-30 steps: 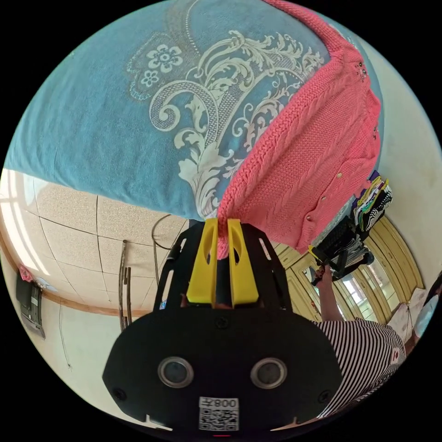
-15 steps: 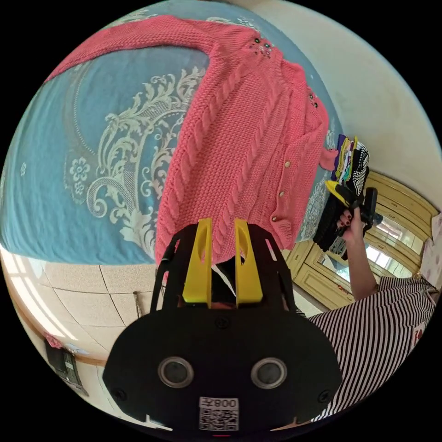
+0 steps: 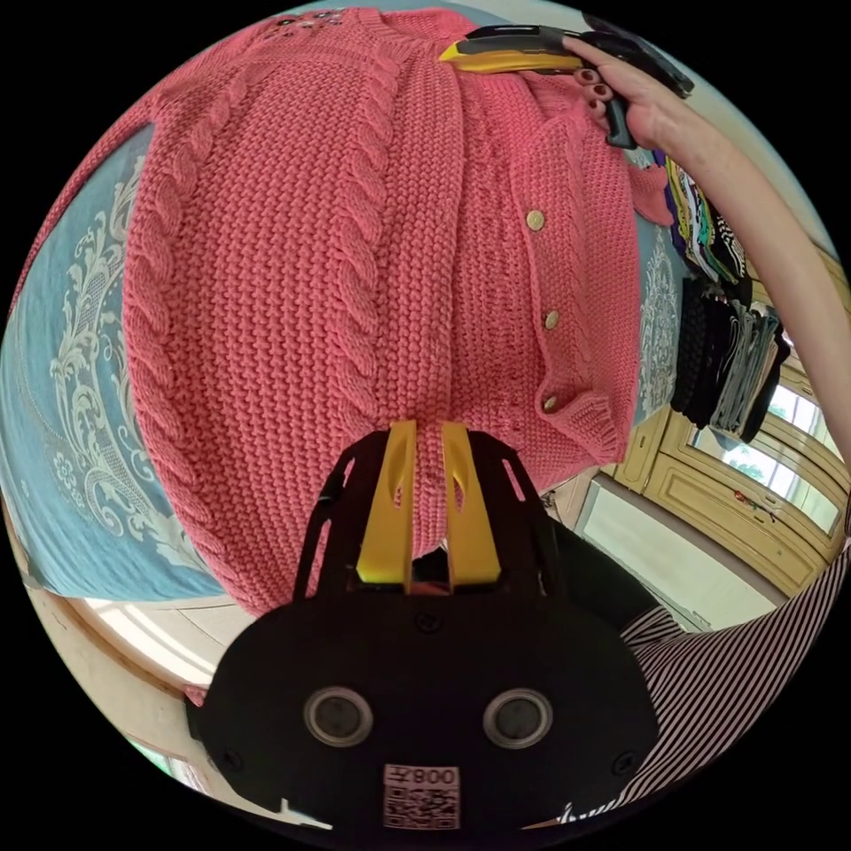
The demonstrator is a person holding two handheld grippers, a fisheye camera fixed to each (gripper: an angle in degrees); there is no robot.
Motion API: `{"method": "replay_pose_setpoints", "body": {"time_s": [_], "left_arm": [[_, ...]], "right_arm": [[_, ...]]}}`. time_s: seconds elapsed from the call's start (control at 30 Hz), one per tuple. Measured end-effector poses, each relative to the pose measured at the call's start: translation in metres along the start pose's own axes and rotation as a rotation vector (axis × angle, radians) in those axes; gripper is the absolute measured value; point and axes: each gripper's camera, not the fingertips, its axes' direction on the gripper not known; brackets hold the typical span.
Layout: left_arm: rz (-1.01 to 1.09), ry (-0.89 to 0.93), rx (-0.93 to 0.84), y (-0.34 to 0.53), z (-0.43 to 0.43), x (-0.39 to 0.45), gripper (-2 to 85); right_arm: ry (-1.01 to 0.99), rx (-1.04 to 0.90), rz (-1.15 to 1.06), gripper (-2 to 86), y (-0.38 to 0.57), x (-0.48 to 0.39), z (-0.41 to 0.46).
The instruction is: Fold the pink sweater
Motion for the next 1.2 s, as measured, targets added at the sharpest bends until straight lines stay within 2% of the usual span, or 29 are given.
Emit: {"method": "replay_pose_setpoints", "body": {"time_s": [0.23,0.33,0.63,0.73,0.8,0.93,1.07,1.2], "left_arm": [[-0.018,0.066,0.012,-0.005,-0.012,-0.001,2.4],[-0.009,0.096,0.029,-0.005,-0.023,0.002,2.1],[0.111,0.197,0.101,-0.008,-0.068,0.030,2.5],[0.130,0.149,0.061,-0.023,-0.067,0.036,3.5],[0.141,0.124,0.148,-0.030,-0.091,0.035,4.8],[0.152,0.081,0.319,-0.057,-0.142,0.010,7.9],[0.179,-0.063,0.484,-0.130,-0.205,-0.026,9.5],[0.174,-0.176,0.499,-0.215,-0.246,-0.036,10.2]], "right_arm": [[0.048,0.027,-0.036,5.5,-0.009,-0.022,-0.002],[-0.008,0.027,-0.050,4.0,-0.015,-0.025,-0.005],[0.010,0.118,-0.135,2.2,-0.026,-0.049,-0.052],[0.042,0.102,-0.076,4.5,-0.039,-0.033,-0.056],[0.059,0.128,-0.061,5.7,-0.041,-0.022,-0.070],[0.231,0.223,-0.034,7.3,-0.036,0.014,-0.118],[0.296,0.211,0.012,9.0,-0.041,0.056,-0.140],[0.238,0.163,-0.008,10.6,-0.065,0.079,-0.136]]}}
